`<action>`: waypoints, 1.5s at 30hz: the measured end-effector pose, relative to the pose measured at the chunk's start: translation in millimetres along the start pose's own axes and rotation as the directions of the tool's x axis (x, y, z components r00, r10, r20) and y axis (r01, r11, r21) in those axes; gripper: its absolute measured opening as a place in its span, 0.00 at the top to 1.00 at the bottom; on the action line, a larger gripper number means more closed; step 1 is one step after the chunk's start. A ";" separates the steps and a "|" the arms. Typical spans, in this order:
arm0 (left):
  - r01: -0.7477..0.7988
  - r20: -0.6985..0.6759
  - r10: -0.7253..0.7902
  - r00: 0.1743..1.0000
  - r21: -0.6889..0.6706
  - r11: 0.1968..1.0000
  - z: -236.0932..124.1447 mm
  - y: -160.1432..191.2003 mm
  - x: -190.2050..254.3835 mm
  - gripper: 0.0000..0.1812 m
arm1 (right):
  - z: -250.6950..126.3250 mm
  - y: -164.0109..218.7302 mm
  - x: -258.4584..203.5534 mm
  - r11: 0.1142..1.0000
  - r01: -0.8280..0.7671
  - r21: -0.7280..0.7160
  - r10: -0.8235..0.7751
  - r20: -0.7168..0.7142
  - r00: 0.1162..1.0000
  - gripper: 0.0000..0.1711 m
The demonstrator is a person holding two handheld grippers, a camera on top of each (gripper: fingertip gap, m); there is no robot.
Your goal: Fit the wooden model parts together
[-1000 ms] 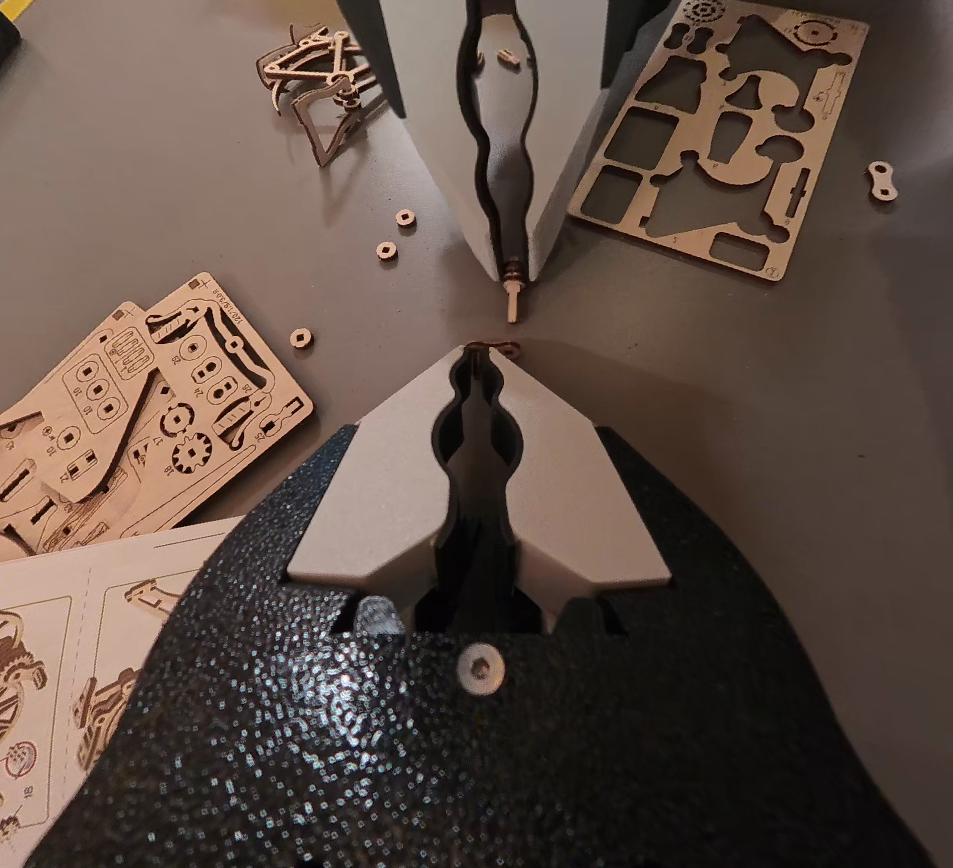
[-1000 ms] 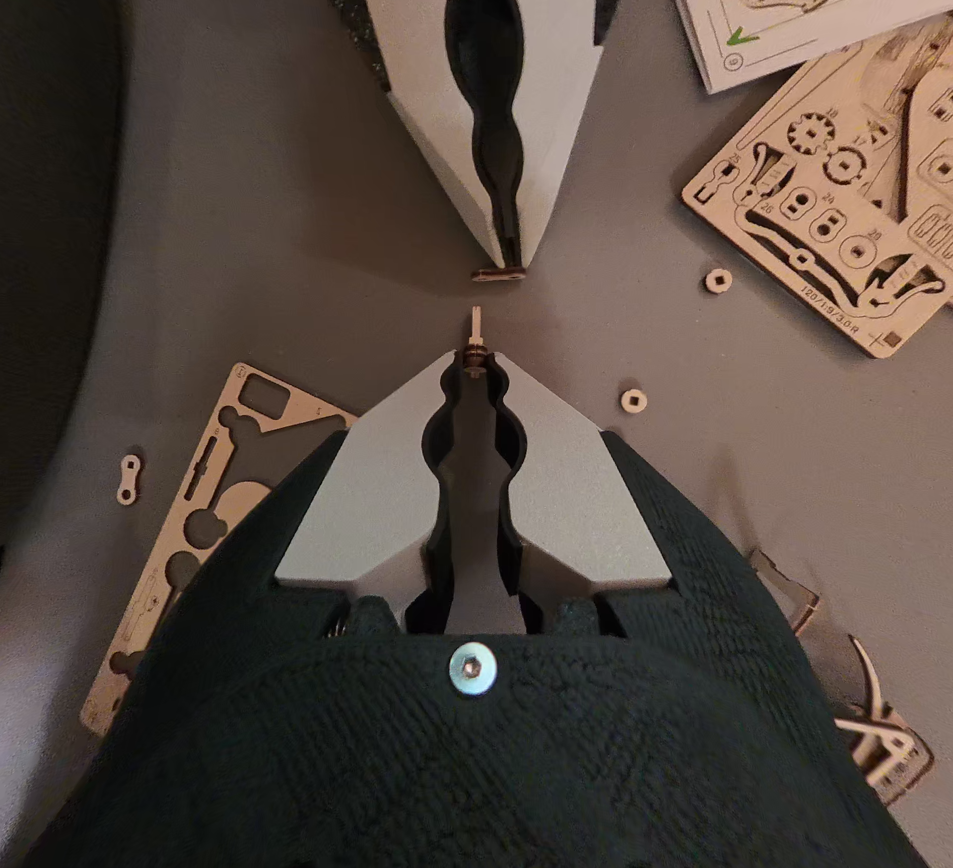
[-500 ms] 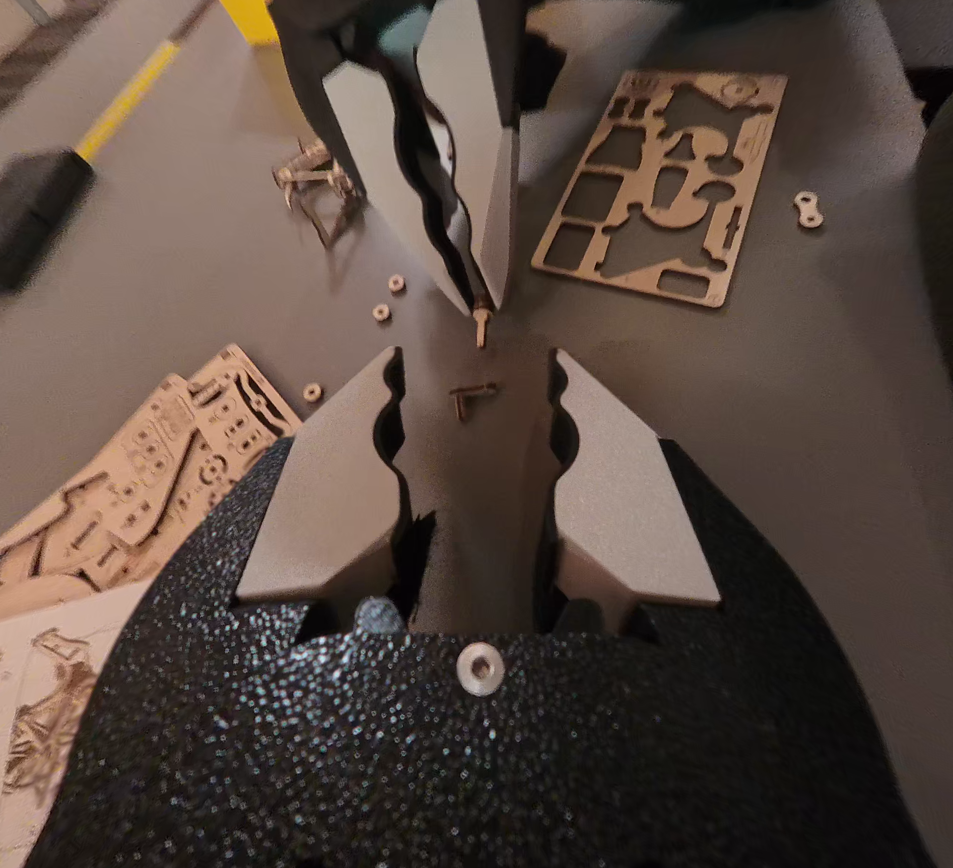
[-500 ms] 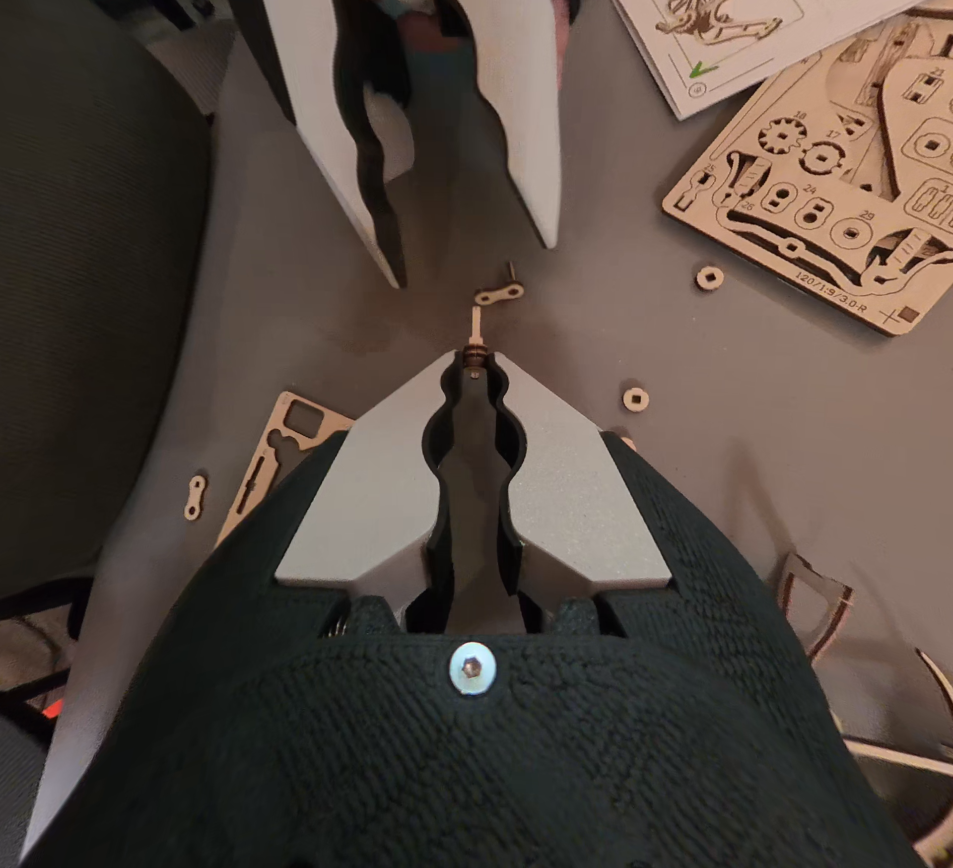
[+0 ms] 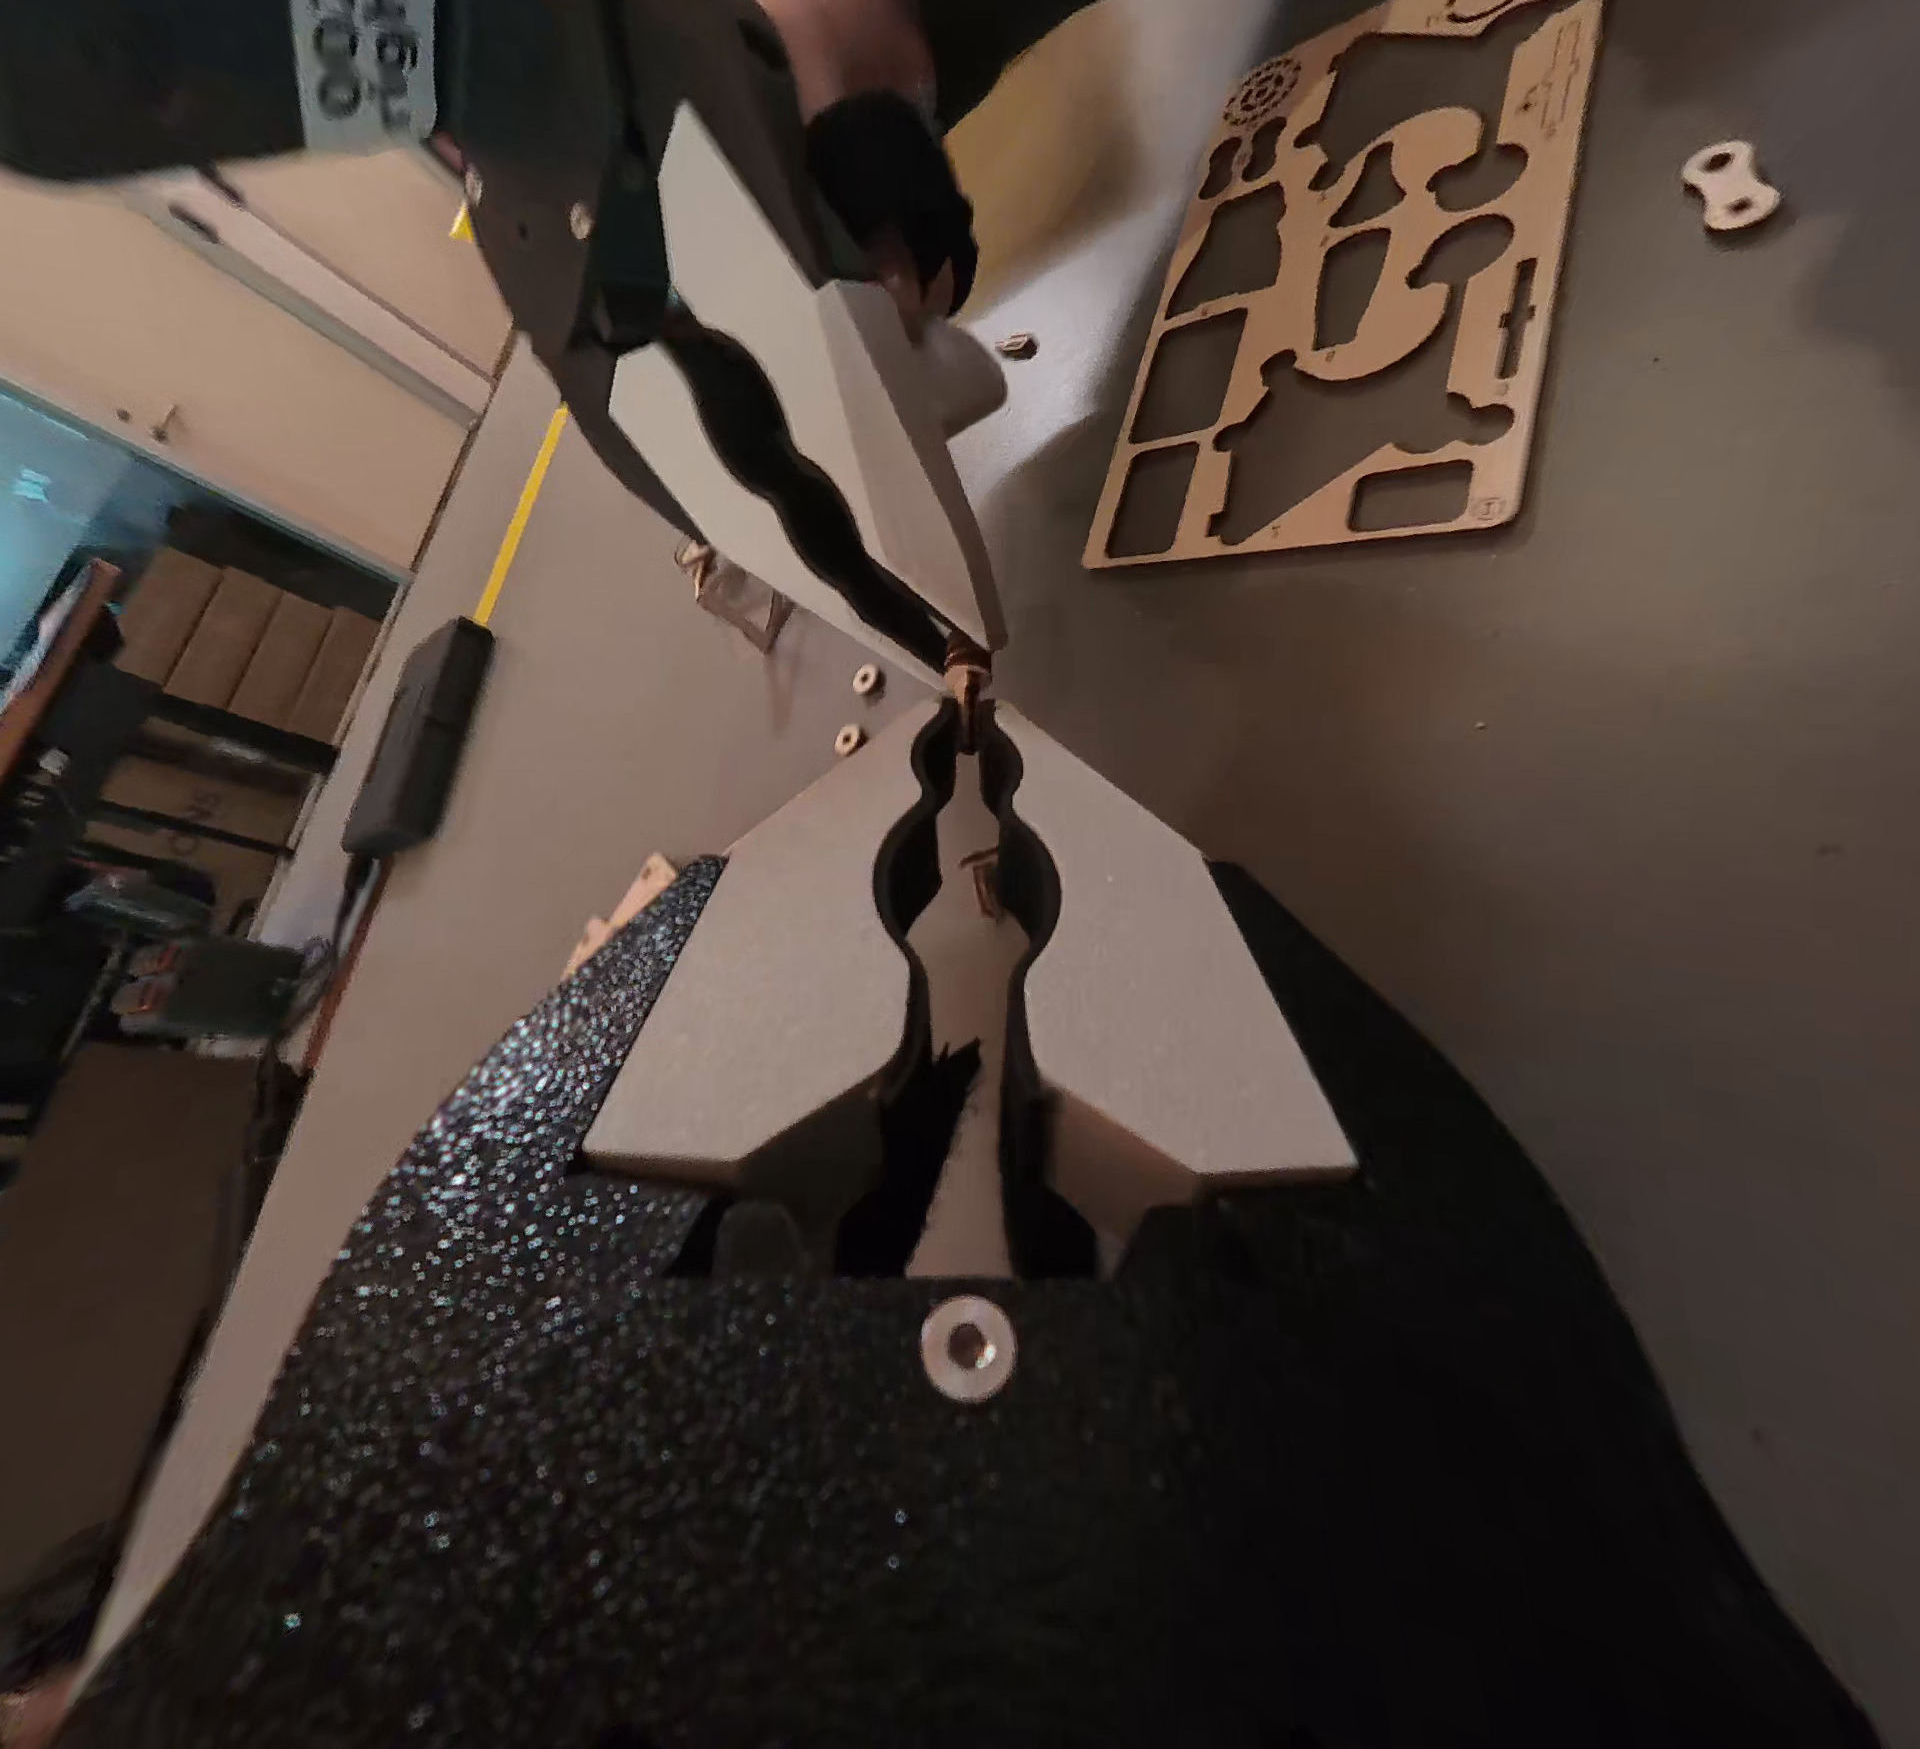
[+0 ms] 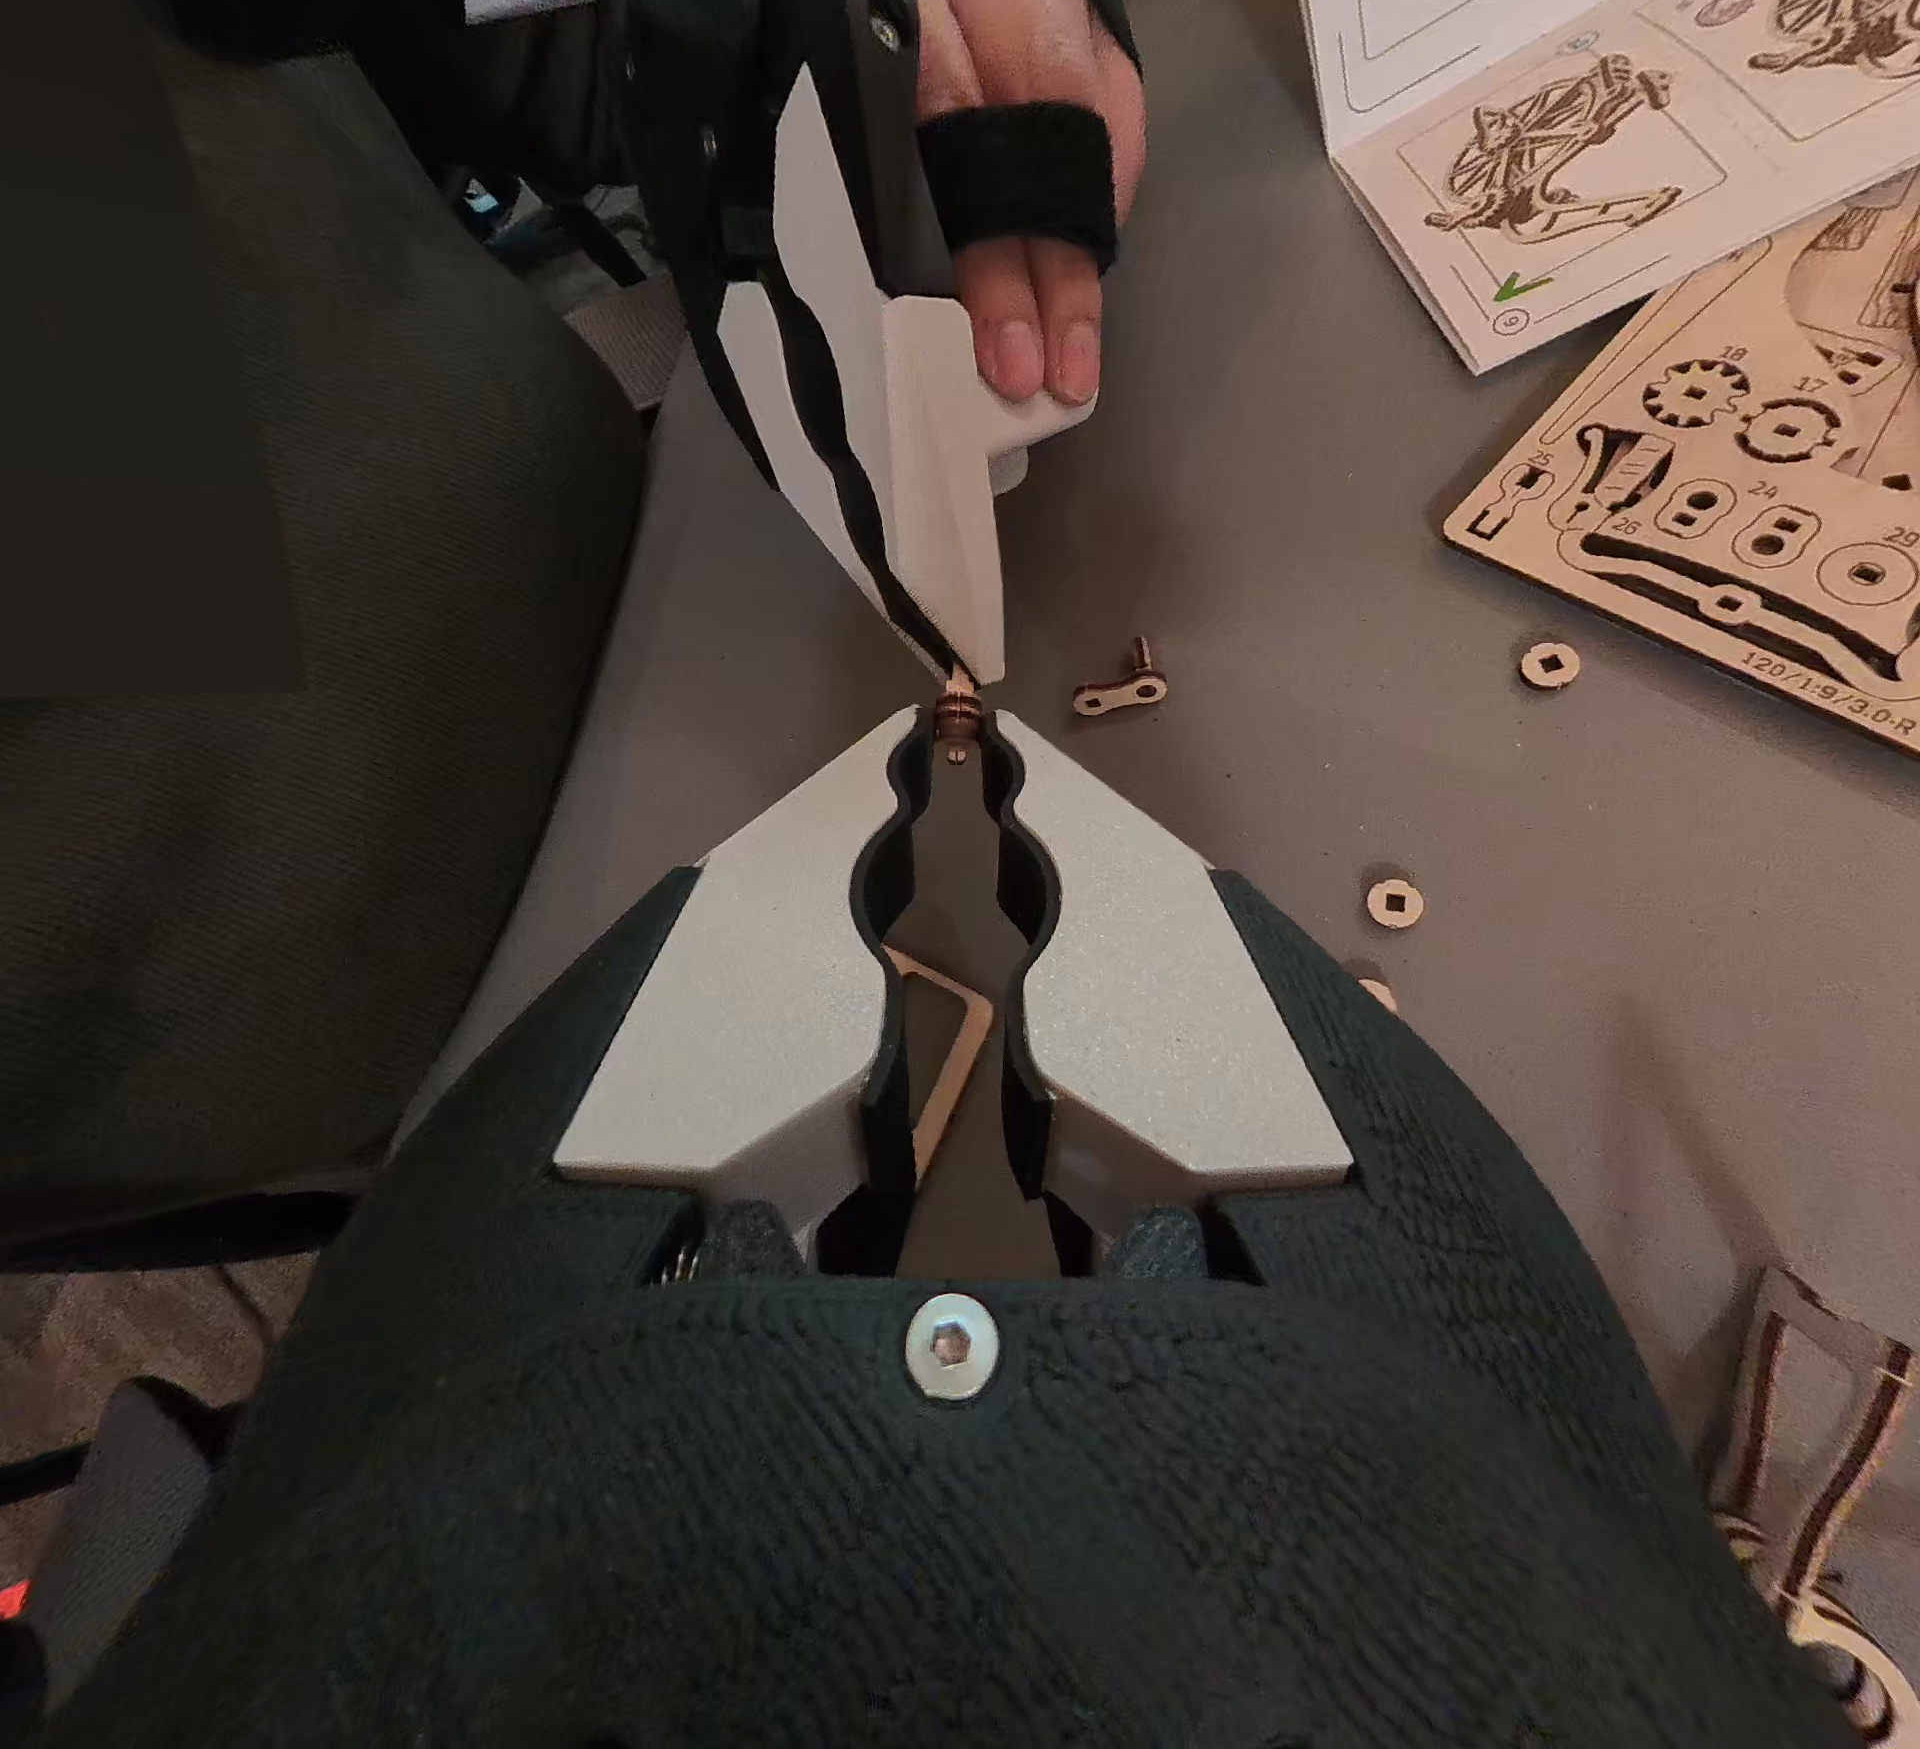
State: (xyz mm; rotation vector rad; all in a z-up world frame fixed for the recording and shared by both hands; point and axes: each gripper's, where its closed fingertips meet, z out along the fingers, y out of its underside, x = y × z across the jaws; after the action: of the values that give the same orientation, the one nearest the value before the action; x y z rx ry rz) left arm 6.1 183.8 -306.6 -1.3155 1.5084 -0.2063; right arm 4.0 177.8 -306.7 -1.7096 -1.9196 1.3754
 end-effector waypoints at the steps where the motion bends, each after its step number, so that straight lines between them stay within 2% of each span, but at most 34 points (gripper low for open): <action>1: 0.049 0.007 -0.049 0.999 -0.021 0.999 0.9 3.5 -3.2 0.99 | -0.8 -0.5 4.0 0.999 0.033 0.001 -0.033 -0.036 0.999 0.95; 3: 0.178 -0.008 -0.179 0.984 -0.022 0.984 0.5 6.9 -7.9 1.00 | -3.9 -1.6 11.7 0.986 0.168 -0.014 -0.169 -0.137 0.976 0.86; 4: 0.265 -0.035 -0.266 0.963 -0.009 0.964 -0.3 6.4 -9.0 1.00 | -5.9 -3.2 13.6 0.969 0.247 -0.025 -0.248 -0.186 0.951 0.84; 6: 0.436 -0.108 -0.432 0.895 0.014 0.900 -2.4 3.9 -10.3 1.00 | -9.6 -6.5 12.3 0.927 0.373 -0.046 -0.372 -0.249 0.894 0.88; 9: 0.550 -0.175 -0.537 0.825 0.034 0.834 -4.4 1.8 -11.3 1.00 | -13.7 -10.6 12.0 0.874 0.479 -0.080 -0.478 -0.312 0.821 0.96; 21: 0.590 -0.209 -0.573 0.793 0.027 0.807 -3.1 3.0 -7.3 1.00 | -10.9 -10.7 8.8 0.852 0.515 -0.099 -0.518 -0.312 0.797 0.99; 45: 0.619 -0.242 -0.597 0.765 0.021 0.785 -3.4 4.1 -4.9 1.00 | -8.7 -8.8 9.1 0.839 0.534 -0.105 -0.538 -0.308 0.785 0.99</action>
State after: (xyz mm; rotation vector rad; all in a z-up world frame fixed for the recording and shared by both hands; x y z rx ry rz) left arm 0.1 187.6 -305.2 -1.7136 1.1743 -0.8678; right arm 1.7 190.9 -299.1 -1.1500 -1.9939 0.8079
